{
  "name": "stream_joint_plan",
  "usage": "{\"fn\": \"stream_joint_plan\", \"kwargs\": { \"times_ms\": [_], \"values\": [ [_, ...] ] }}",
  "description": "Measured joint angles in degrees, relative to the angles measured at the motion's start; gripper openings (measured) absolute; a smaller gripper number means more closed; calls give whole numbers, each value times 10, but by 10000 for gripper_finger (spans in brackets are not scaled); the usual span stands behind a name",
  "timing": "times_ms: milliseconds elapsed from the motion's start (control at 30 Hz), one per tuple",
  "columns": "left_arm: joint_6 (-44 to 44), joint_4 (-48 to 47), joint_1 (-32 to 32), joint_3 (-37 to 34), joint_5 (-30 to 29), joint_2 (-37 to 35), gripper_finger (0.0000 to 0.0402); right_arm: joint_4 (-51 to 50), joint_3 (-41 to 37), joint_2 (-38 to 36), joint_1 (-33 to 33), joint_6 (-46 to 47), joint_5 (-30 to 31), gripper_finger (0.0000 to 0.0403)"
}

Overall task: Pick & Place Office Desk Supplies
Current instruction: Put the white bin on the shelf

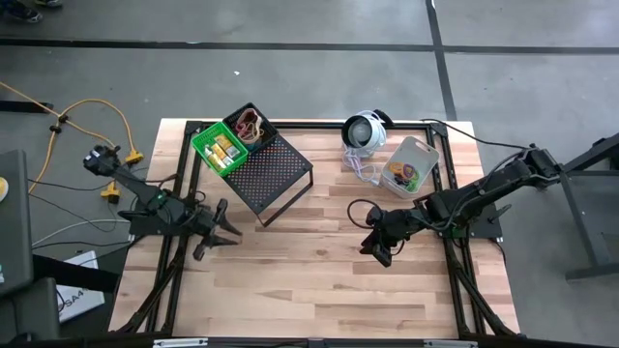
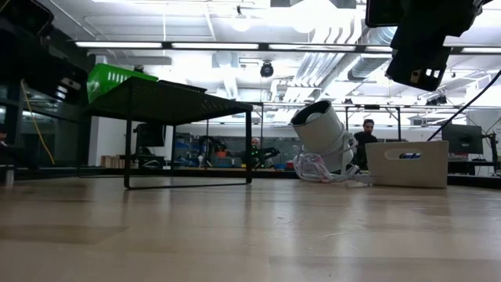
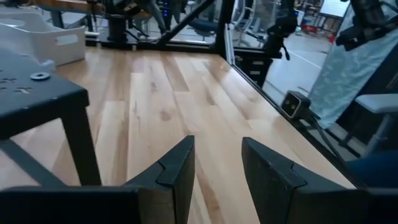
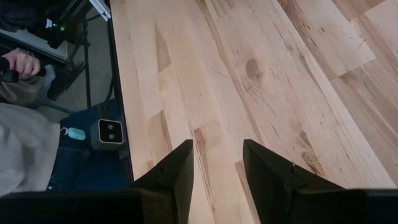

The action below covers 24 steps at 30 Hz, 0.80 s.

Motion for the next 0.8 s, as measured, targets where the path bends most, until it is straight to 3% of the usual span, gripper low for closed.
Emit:
{"fn": "stream_joint_plan", "kwargs": {
  "times_ms": [433,800],
  "values": [
    [3,0,-10,-2,2,0,128,0,0,0,0,0,0,128],
    [72,-5,-10,-2,42,0,128,0,0,0,0,0,0,128]
  ]
}}
